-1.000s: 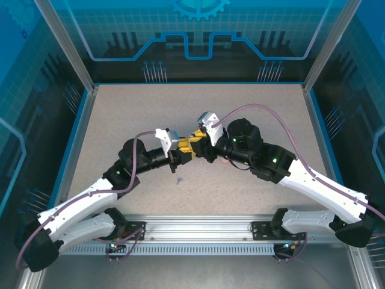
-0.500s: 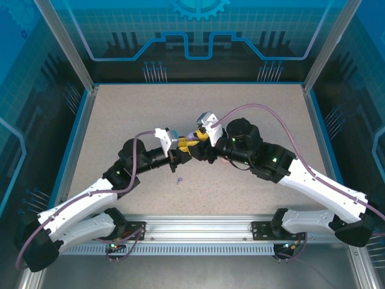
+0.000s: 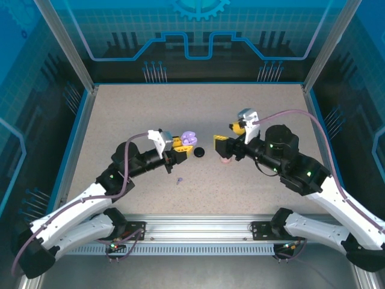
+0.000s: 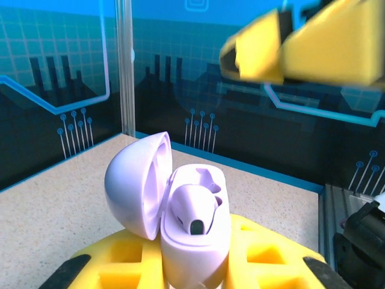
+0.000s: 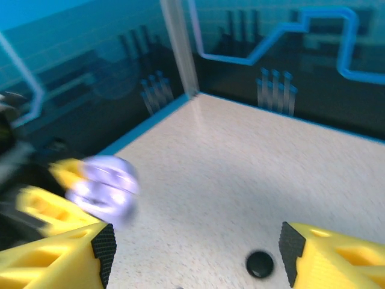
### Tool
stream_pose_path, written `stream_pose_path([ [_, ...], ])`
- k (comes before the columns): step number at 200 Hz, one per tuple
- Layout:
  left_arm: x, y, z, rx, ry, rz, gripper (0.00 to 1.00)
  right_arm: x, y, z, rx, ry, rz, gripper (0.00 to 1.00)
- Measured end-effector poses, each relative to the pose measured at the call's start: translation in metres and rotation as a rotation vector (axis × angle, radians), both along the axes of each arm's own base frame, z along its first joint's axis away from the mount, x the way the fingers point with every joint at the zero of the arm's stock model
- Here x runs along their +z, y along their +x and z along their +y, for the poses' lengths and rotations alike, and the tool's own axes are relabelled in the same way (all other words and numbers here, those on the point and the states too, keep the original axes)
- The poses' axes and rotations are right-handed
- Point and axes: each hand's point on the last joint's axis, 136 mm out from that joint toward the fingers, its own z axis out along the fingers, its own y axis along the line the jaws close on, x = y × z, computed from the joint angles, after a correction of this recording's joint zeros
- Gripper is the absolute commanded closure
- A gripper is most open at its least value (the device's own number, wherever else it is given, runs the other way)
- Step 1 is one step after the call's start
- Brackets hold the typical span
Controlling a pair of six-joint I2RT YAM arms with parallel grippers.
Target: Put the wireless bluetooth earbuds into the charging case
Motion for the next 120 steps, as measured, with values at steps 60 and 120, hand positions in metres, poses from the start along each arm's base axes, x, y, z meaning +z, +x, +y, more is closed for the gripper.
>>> stream_pose_path([
  [60, 0.018, -0.018, 0.02, 0.027, -0.016, -0.055, 0.95, -0.188, 0.011, 0.008, -0.098, -0.192, 0.406, 0.28],
  [120, 0.033, -0.027, 0.028, 0.027, -0.031, -0.069, 0.95, -0.277, 0.003, 0.084, 0.022, -0.367, 0.525, 0.25],
])
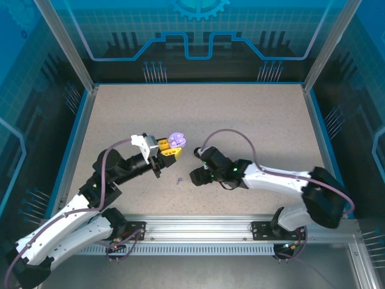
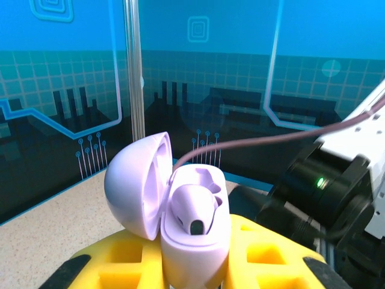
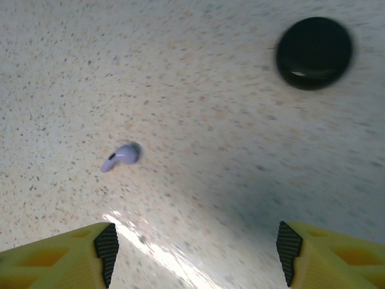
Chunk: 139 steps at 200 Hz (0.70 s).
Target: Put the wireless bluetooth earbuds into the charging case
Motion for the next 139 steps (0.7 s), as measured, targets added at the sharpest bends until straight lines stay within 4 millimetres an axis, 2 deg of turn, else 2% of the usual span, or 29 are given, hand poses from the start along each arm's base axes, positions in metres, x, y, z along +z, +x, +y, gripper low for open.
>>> stream_pose_path([
  [31, 0.008, -0.003, 0.002, -0.001, -0.015, -0.013, 0.95, -0.012, 0.008, 0.043, 0.066, -0.025, -0.004, 0.23],
  [61, 0.005, -0.003, 0.002, 0.0, -0.005, -0.001, 0.95, -0.021, 0.02, 0.068, 0.112, -0.059, -0.019, 0.23],
  [95, 0.004, -0.003, 0.002, 0.0, -0.002, 0.003, 0.95, -0.037, 0.025, 0.082, 0.162, -0.127, -0.013, 0.24],
  [139, 0.003, -0.002, 0.002, 0.0, 0.0, 0.005, 0.95, -0.059, 0.015, 0.081, 0.215, -0.224, 0.027, 0.28],
])
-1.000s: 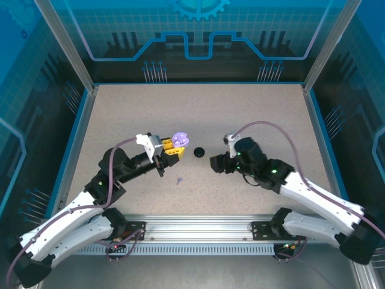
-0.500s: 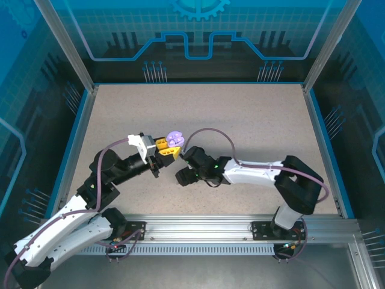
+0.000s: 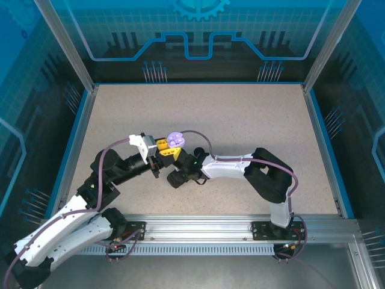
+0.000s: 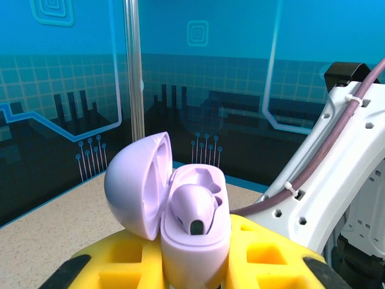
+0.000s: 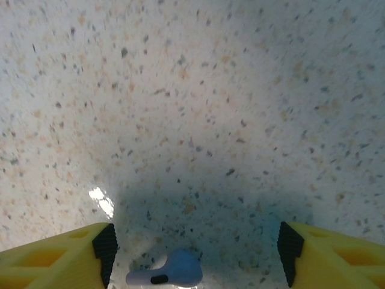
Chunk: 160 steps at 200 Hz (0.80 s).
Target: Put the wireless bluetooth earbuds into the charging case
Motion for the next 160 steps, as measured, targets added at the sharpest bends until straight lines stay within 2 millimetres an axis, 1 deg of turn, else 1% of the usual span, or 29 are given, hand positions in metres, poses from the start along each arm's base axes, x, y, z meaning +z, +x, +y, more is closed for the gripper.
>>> stream_pose_path([
  [42, -0.003, 0.002, -0.002, 0.0, 0.008, 0.009, 0.95, -0.007, -0.009, -0.012, 0.018, -0.067, 0.03, 0.32],
  [81, -0.002, 0.003, -0.002, 0.0, 0.007, 0.008, 0.95, -0.009, -0.012, -0.019, 0.018, -0.108, 0.029, 0.34],
  [127, 0.0, 0.003, -0.003, 0.0, 0.005, 0.006, 0.95, -0.009, -0.013, -0.02, 0.019, -0.11, 0.032, 0.34],
  [160, -0.001, 0.004, -0.003, 0.0, 0.008, 0.011, 0.95, -0.003, -0.019, -0.019, 0.029, -0.105, 0.062, 0.35],
])
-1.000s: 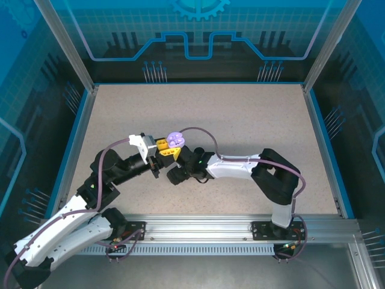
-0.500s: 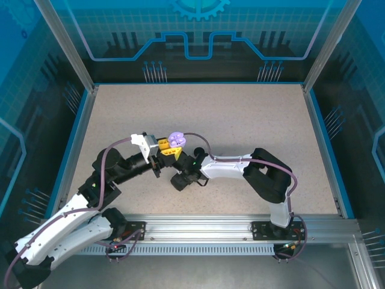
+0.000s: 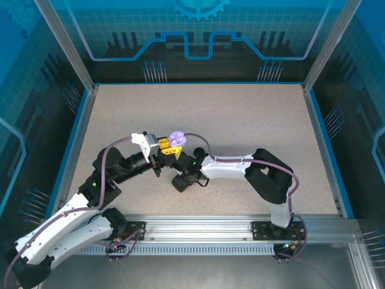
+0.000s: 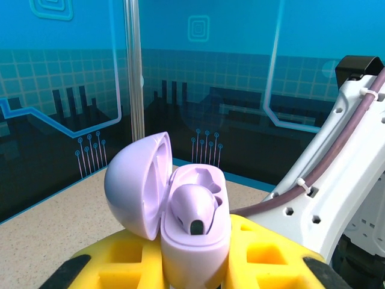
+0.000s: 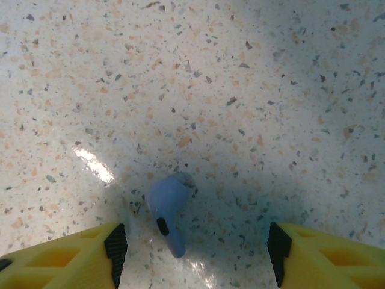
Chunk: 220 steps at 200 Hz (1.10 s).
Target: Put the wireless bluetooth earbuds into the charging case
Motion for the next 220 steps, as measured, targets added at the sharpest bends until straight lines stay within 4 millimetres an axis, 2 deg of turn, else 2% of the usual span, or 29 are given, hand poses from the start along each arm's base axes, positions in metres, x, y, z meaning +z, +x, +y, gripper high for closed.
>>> stream_pose_path([
  [31, 0.001, -0.001, 0.001, 0.0, -0.002, -0.003, 0.95, 0.022, 0.003, 0.009, -0.018, 0.012, 0.018, 0.39],
  [64, 0.004, -0.003, 0.003, 0.0, -0.01, -0.013, 0.95, 0.04, 0.01, 0.021, -0.032, 0.027, 0.02, 0.49],
  [88, 0.005, -0.004, 0.003, 0.0, -0.012, -0.014, 0.95, 0.03, 0.012, 0.024, -0.039, -0.007, 0.042, 0.53],
  [130, 0.005, -0.004, 0.003, 0.0, -0.01, -0.013, 0.95, 0.003, 0.007, 0.014, -0.043, -0.1, 0.097, 0.58],
  [220, 0.004, -0.005, 0.004, 0.0, -0.007, -0.008, 0.95, -0.007, 0.009, 0.018, -0.043, -0.133, 0.12, 0.65],
])
